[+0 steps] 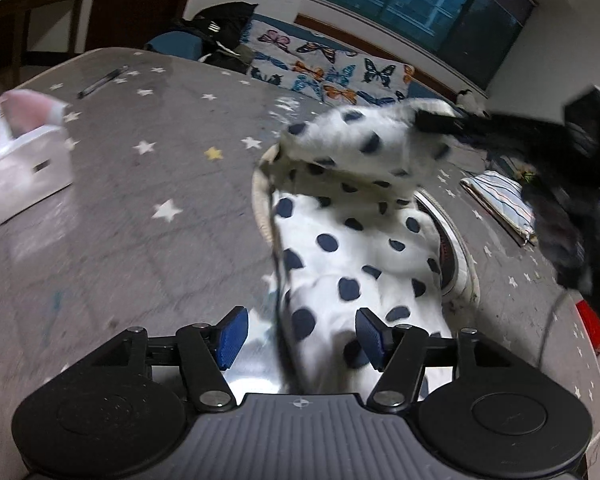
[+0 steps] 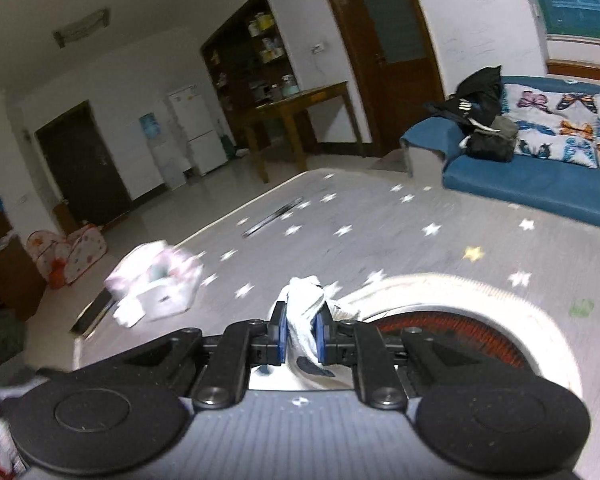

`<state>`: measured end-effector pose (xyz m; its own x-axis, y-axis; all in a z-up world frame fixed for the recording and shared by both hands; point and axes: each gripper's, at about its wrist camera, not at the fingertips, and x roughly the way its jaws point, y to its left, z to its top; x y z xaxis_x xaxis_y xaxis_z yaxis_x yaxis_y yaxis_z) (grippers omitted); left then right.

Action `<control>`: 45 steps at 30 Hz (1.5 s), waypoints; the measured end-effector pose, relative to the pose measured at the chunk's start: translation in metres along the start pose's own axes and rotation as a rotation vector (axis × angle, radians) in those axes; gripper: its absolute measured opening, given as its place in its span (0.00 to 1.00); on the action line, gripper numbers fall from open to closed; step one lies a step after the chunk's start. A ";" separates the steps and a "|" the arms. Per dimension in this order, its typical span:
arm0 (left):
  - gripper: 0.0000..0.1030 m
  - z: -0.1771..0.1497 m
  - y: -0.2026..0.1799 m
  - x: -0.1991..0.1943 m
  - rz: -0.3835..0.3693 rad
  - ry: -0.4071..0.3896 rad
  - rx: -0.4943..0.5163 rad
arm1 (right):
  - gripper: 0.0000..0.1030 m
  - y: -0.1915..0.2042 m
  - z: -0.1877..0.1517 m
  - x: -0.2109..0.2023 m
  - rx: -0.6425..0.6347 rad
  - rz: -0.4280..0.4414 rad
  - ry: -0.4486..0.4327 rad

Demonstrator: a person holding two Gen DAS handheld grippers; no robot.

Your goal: Fold clothes

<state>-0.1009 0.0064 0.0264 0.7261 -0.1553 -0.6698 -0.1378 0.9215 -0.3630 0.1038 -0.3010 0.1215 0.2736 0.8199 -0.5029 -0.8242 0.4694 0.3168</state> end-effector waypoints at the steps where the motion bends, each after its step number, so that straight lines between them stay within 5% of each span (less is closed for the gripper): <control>1: 0.62 -0.002 0.002 -0.004 0.003 -0.005 -0.006 | 0.12 0.008 -0.006 -0.006 -0.010 0.012 0.003; 12: 0.65 -0.015 0.018 -0.028 0.016 -0.047 -0.053 | 0.12 0.087 -0.074 -0.055 -0.178 0.159 0.031; 19: 0.65 -0.016 0.026 -0.037 0.021 -0.070 -0.061 | 0.14 0.128 -0.126 -0.073 -0.524 0.082 0.116; 25: 0.66 -0.010 0.022 -0.039 0.003 -0.087 -0.046 | 0.23 0.148 -0.154 -0.074 -0.637 0.057 0.176; 28: 0.66 -0.007 0.018 -0.040 -0.010 -0.094 -0.032 | 0.25 0.149 -0.156 -0.077 -0.602 0.063 0.185; 31: 0.66 -0.004 0.015 -0.040 -0.027 -0.099 -0.025 | 0.37 0.144 -0.150 -0.081 -0.519 0.088 0.186; 35: 0.66 -0.002 0.012 -0.040 -0.053 -0.107 -0.015 | 0.38 0.140 -0.140 -0.089 -0.416 0.105 0.166; 40: 0.65 0.001 0.003 -0.038 -0.101 -0.119 0.008 | 0.38 0.131 -0.129 -0.086 -0.298 0.022 0.123; 45: 0.45 -0.004 -0.013 -0.031 -0.158 -0.086 0.078 | 0.38 0.112 -0.123 -0.066 -0.202 -0.066 0.150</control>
<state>-0.1243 -0.0020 0.0487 0.7901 -0.2724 -0.5492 0.0330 0.9135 -0.4055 -0.0678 -0.3432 0.0913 0.2663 0.7247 -0.6355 -0.8933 0.4332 0.1196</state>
